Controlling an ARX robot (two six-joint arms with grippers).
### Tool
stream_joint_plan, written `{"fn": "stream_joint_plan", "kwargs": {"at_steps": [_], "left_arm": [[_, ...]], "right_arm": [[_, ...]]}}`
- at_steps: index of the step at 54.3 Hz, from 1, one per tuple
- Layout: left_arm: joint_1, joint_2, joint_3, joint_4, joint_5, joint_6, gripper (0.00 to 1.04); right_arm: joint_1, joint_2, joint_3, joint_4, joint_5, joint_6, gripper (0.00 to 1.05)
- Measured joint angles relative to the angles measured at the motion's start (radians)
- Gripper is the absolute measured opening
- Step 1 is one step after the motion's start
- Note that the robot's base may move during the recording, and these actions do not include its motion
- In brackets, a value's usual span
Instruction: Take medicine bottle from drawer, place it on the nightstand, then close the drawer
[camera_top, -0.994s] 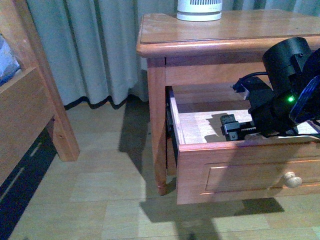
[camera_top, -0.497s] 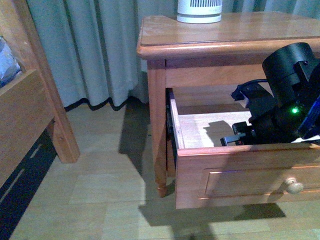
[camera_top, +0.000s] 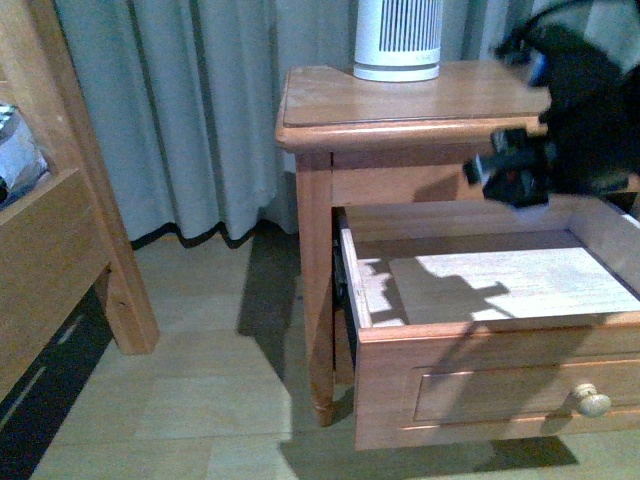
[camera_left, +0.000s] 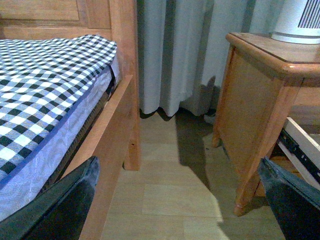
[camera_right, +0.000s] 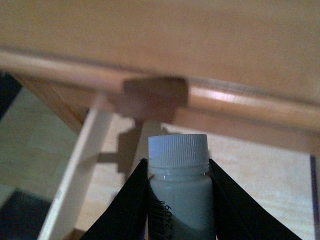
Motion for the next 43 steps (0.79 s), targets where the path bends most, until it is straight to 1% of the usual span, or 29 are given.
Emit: {"fn": "stream_joint_plan", "kwargs": {"at_steps": [4,10,11,14,18,21,25,29,36,38,41,43], "left_arm": [[0.000,0.000,0.000,0.000,0.000,0.000,0.98],[0.000,0.000,0.000,0.000,0.000,0.000,0.98],[0.000,0.000,0.000,0.000,0.000,0.000,0.98],[0.000,0.000,0.000,0.000,0.000,0.000,0.98],[0.000,0.000,0.000,0.000,0.000,0.000,0.98],[0.000,0.000,0.000,0.000,0.000,0.000,0.98],[0.000,0.000,0.000,0.000,0.000,0.000,0.98],[0.000,0.000,0.000,0.000,0.000,0.000,0.98],[0.000,0.000,0.000,0.000,0.000,0.000,0.98],[0.000,0.000,0.000,0.000,0.000,0.000,0.98],[0.000,0.000,0.000,0.000,0.000,0.000,0.98],[0.000,0.000,0.000,0.000,0.000,0.000,0.98]], "right_arm": [[-0.014,0.005,0.097,-0.035,-0.004,0.004,0.30],[-0.051,0.141,0.431,-0.146,0.021,0.002,0.30],[-0.054,0.154,0.456,-0.156,0.022,0.002,0.30],[-0.068,0.240,0.591,-0.201,0.046,-0.006,0.30],[-0.088,0.410,0.817,-0.274,0.100,-0.029,0.30],[-0.093,0.489,0.903,-0.294,0.119,-0.045,0.30],[-0.095,0.554,0.946,-0.291,0.139,-0.066,0.30],[-0.093,0.596,0.947,-0.275,0.158,-0.082,0.30],[-0.079,0.622,0.885,-0.203,0.184,-0.116,0.30],[-0.074,0.622,0.868,-0.186,0.191,-0.124,0.34],[-0.067,0.622,0.846,-0.161,0.205,-0.127,0.45],[-0.063,0.622,0.837,-0.146,0.206,-0.127,0.50]]}}
